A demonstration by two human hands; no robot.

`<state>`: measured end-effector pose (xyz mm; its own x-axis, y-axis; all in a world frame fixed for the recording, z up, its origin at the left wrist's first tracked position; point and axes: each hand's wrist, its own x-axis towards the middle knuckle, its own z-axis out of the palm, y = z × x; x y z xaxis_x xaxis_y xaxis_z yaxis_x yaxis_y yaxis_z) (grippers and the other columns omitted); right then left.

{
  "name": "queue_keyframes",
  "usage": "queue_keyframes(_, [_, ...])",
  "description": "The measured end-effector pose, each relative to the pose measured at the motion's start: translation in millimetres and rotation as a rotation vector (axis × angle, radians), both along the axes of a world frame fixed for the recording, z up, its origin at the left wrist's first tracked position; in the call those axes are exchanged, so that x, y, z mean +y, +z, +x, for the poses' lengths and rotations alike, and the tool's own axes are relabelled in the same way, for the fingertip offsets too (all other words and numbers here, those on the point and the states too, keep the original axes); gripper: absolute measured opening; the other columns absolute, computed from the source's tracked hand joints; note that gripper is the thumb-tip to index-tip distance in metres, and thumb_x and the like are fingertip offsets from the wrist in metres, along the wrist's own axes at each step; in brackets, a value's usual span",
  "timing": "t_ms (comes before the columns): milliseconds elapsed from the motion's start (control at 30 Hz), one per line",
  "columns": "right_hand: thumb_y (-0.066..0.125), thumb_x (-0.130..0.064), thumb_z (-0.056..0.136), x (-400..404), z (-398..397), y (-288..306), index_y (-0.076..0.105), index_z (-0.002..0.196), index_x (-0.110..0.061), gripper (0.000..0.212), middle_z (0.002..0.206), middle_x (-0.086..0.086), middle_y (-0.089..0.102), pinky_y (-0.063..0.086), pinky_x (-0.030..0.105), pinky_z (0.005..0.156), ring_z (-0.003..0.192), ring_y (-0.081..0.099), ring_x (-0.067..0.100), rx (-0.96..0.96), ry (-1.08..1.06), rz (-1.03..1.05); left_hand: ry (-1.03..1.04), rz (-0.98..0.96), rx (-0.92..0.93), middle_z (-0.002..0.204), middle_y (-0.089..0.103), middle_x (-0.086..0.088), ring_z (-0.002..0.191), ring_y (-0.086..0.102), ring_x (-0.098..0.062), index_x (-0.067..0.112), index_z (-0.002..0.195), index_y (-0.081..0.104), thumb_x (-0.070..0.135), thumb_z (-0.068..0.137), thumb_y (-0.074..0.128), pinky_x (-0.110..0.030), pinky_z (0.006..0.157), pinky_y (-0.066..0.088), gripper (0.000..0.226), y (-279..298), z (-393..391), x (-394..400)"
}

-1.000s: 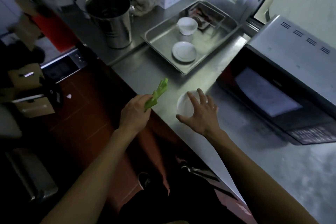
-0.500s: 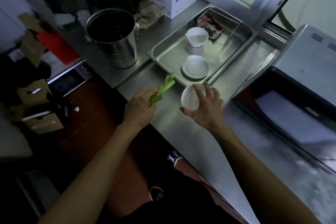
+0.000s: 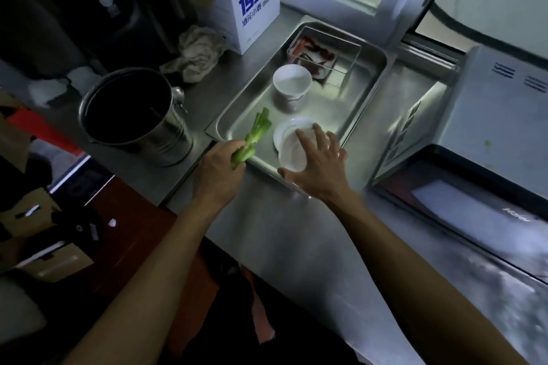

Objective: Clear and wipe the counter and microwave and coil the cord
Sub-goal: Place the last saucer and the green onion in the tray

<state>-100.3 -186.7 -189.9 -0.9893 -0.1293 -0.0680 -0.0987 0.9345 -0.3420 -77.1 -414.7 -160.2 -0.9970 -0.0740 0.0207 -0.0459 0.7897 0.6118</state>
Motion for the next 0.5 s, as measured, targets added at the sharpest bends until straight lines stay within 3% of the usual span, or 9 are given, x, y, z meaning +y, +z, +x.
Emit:
queue_keyframes(267, [0.063, -0.076, 0.071, -14.2, -56.9, -24.0, 0.021, 0.153, -0.037, 0.1, 0.166, 0.003, 0.006, 0.017, 0.064, 0.113, 0.148, 0.006, 0.038, -0.097, -0.09, 0.041, -0.127, 0.07, 0.036, 0.108, 0.066, 0.002, 0.089, 0.063, -0.025, 0.027, 0.119, 0.063, 0.009, 0.079, 0.071, -0.042, 0.076, 0.054, 0.044, -20.8, -78.1, -10.0])
queue_keyframes(500, [0.063, -0.076, 0.071, -39.4, -87.7, -51.8, 0.022, 0.153, -0.035, 0.1, 0.165, 0.004, 0.007, 0.022, 0.063, 0.111, 0.147, 0.01, 0.039, -0.184, -0.19, 0.121, -0.203, 0.054, -0.036, 0.107, 0.064, 0.01, 0.086, 0.063, -0.02, 0.035, 0.118, 0.06, 0.013, 0.082, 0.069, -0.041, 0.072, 0.056, 0.044, -39.8, -135.4, -26.9])
